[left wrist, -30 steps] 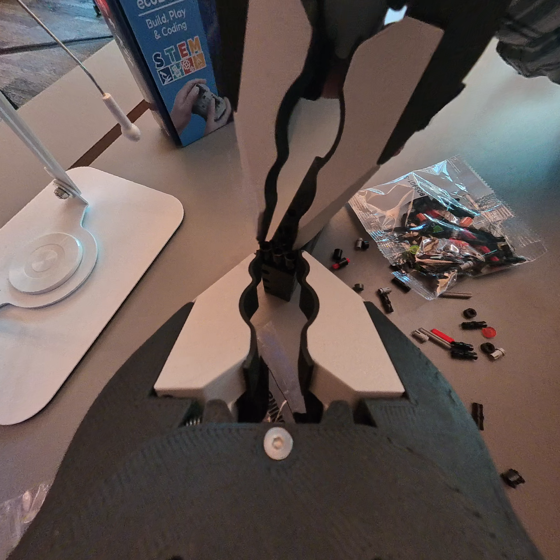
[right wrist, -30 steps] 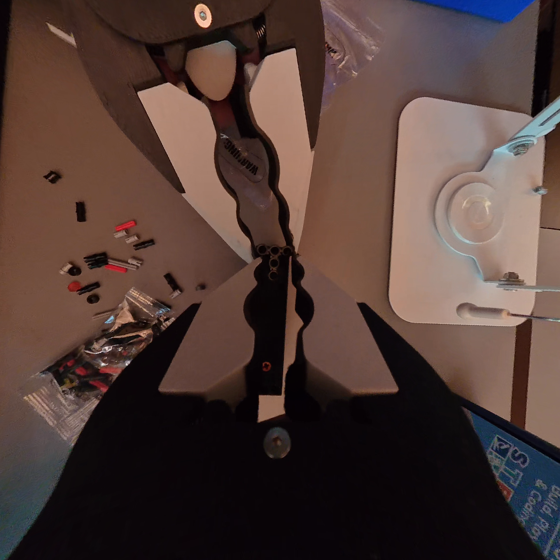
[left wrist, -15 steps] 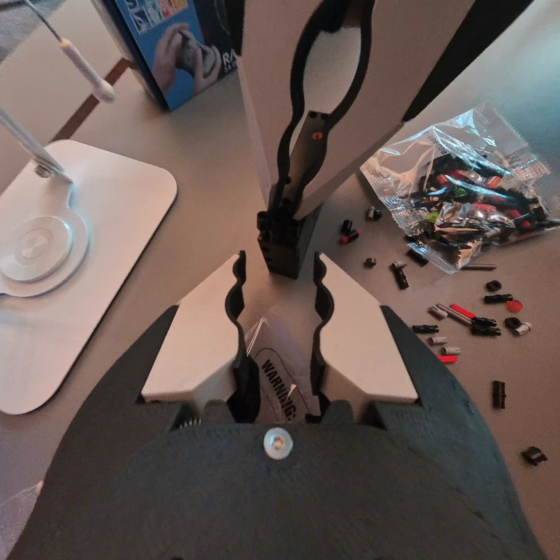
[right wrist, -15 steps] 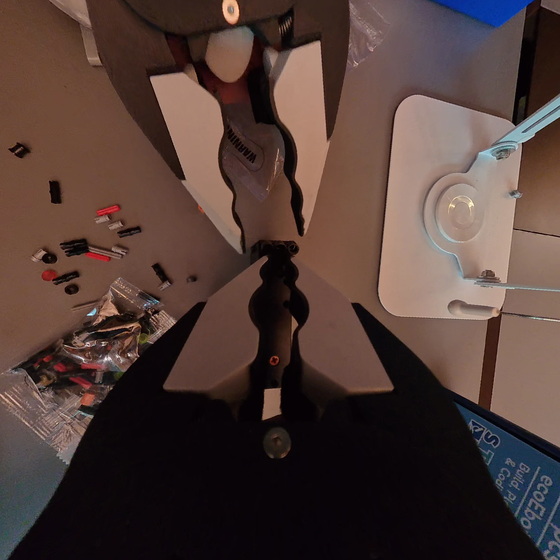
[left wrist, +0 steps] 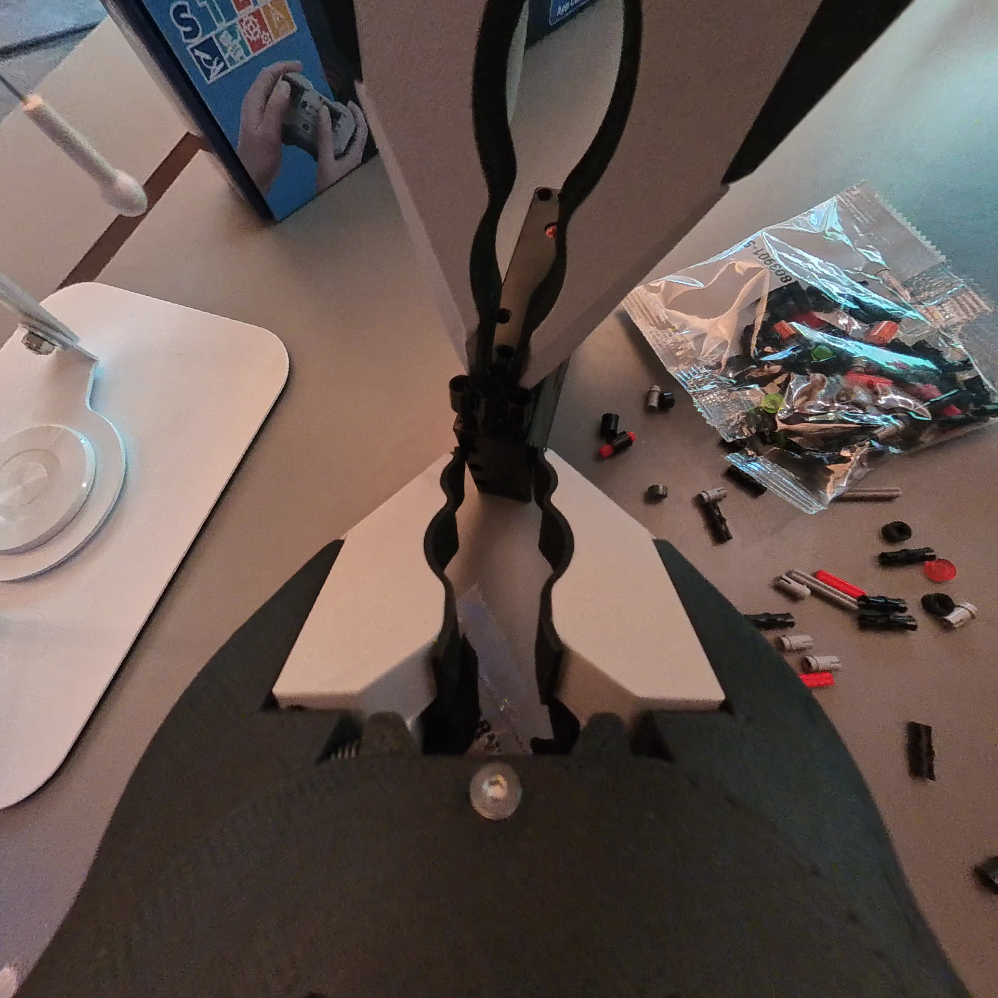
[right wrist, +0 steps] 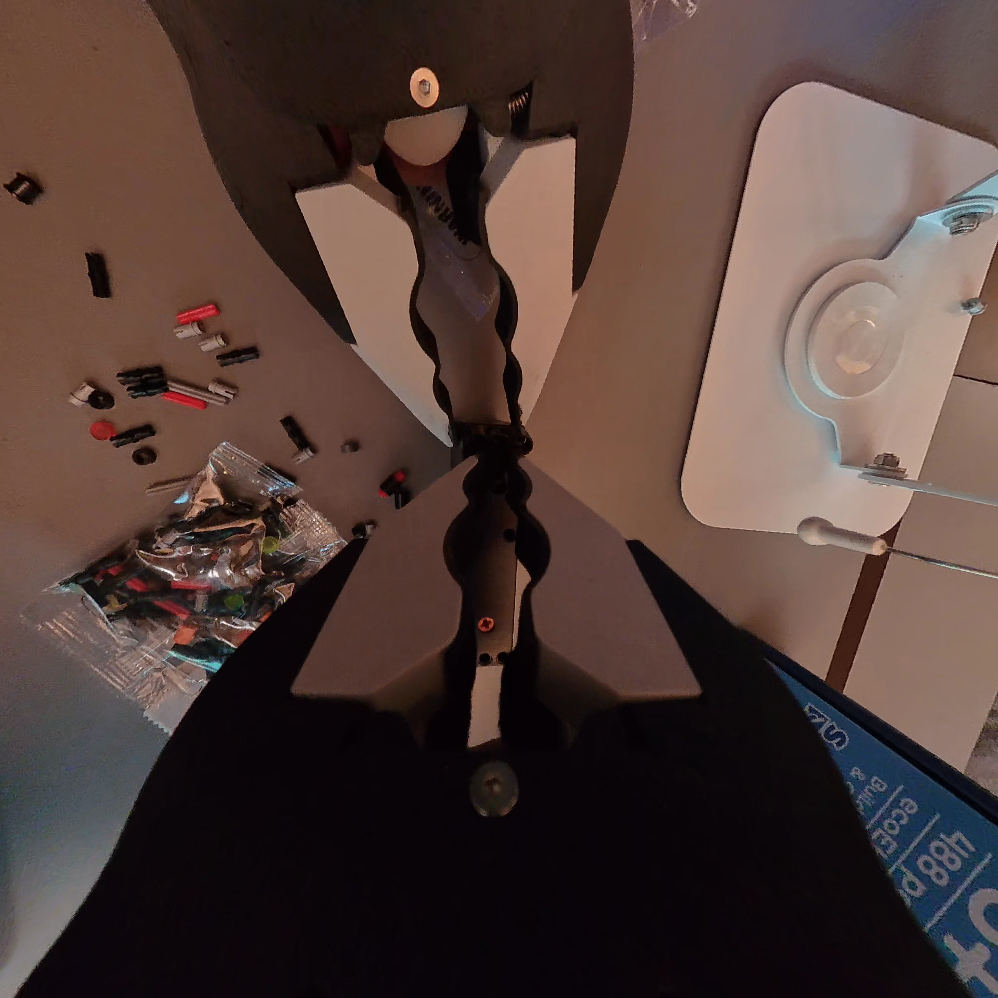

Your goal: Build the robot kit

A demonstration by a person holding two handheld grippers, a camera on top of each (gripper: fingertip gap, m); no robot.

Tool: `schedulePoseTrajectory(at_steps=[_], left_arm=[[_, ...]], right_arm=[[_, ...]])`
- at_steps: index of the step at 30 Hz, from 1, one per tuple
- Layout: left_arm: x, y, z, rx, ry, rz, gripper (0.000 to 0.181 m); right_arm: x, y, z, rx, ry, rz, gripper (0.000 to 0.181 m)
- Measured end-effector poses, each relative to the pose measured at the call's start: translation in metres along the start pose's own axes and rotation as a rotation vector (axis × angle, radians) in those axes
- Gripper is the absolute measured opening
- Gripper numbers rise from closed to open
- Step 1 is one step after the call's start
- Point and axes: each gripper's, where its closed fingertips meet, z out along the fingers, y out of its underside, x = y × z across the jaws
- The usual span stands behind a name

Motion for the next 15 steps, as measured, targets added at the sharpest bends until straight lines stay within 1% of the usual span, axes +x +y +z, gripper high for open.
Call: schedulePoseTrajectory(at_steps=[15], left_arm=[[0.0012,-0.0018,0.0021,-0.003,-0.005,0.01,0.023]], right_arm=[[-0.0007,0.0036,0.0017,-0.168,-0.074,-0.056,0.003]])
